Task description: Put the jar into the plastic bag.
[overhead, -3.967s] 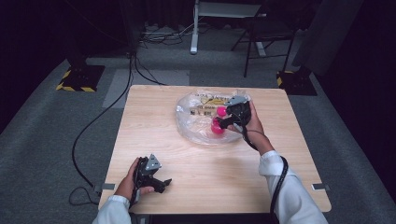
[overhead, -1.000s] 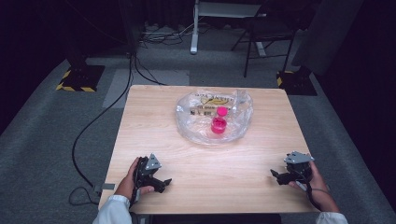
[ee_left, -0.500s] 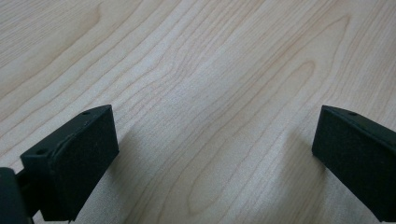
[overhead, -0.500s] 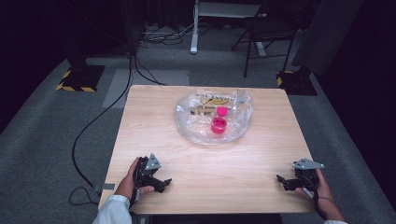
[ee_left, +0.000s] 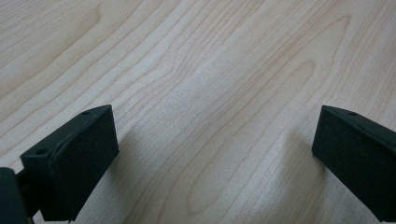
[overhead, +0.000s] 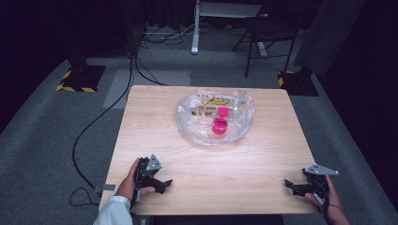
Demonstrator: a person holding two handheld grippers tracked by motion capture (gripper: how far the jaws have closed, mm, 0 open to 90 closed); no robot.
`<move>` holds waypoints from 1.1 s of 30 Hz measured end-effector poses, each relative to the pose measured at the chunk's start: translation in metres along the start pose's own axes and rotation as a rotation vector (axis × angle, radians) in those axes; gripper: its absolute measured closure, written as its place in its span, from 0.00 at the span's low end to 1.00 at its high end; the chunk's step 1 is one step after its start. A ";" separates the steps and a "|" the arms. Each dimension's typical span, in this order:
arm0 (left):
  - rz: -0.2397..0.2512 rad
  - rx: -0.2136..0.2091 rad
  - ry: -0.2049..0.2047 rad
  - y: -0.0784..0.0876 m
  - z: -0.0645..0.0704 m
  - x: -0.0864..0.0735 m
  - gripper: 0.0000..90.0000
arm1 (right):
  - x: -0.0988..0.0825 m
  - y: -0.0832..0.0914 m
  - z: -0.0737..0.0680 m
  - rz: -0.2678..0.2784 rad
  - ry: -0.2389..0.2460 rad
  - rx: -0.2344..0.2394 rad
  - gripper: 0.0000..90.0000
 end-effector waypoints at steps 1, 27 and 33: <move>0.000 0.000 0.001 0.000 0.000 0.000 0.00 | 0.000 0.000 0.000 0.000 0.000 0.000 0.01; 0.002 0.001 0.005 0.000 0.000 0.000 0.00 | 0.000 0.000 0.000 -0.003 -0.009 -0.001 0.00; 0.002 0.001 0.005 0.000 0.000 0.000 0.00 | 0.000 0.000 0.000 -0.003 -0.009 -0.001 0.00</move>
Point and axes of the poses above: each handheld gripper's, and its own axes: y roughly backward along the jaws, x roughly out of its top, z roughly to its right, the point moved 6 cm from there along -y, roughly forward along the jaws, and after that the axes turned 8 degrees about -x, right-handed, at the moved point
